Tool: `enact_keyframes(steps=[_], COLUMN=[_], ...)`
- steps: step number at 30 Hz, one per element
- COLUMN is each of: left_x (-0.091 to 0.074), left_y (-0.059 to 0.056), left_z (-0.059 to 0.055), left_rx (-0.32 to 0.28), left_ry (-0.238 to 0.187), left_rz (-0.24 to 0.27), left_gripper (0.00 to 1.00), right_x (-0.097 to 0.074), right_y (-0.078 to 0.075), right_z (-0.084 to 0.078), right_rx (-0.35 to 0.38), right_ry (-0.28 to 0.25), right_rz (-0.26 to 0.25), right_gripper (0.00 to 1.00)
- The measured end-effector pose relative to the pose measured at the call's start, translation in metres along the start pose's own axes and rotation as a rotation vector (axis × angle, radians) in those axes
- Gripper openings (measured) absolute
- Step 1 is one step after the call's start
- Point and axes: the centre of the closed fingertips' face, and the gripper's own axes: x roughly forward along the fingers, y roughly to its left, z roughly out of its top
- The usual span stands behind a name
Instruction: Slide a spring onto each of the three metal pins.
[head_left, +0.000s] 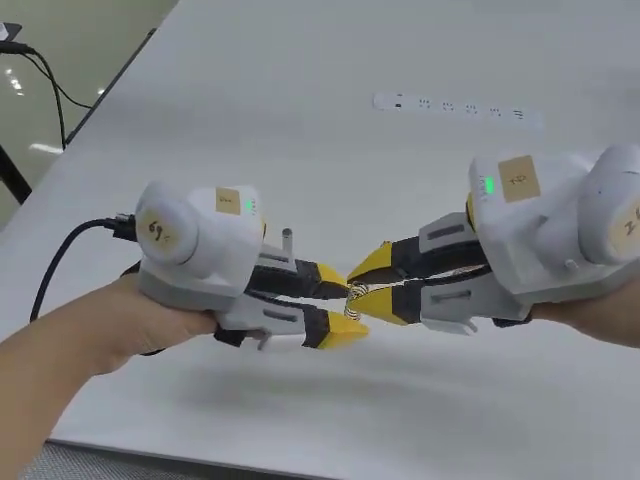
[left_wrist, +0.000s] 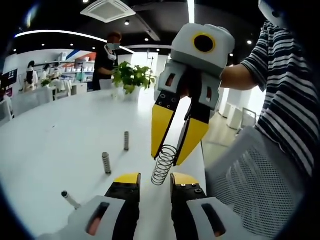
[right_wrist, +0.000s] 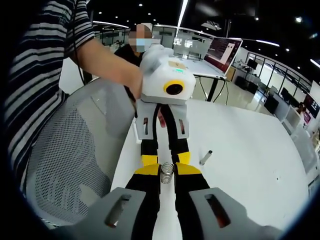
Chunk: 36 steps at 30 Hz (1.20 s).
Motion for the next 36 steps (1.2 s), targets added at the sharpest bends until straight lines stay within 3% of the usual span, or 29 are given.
enact_keyframes(steps=[16,36], left_x=[-0.012,-0.051], left_y=[0.015,0.034], left_z=[-0.008,-0.029], left_rx=[-0.032,-0.099], left_ry=[0.015,0.015], left_rz=[0.065,0.162], left_gripper=[0.35,0.51], right_x=[-0.003,0.002], right_y=[-0.011,-0.023], right_z=[-0.005,-0.017], right_rx=[0.011,0.014], right_ry=[0.008,0.041], right_rz=[-0.043,-0.075], right_gripper=[0.07,0.07])
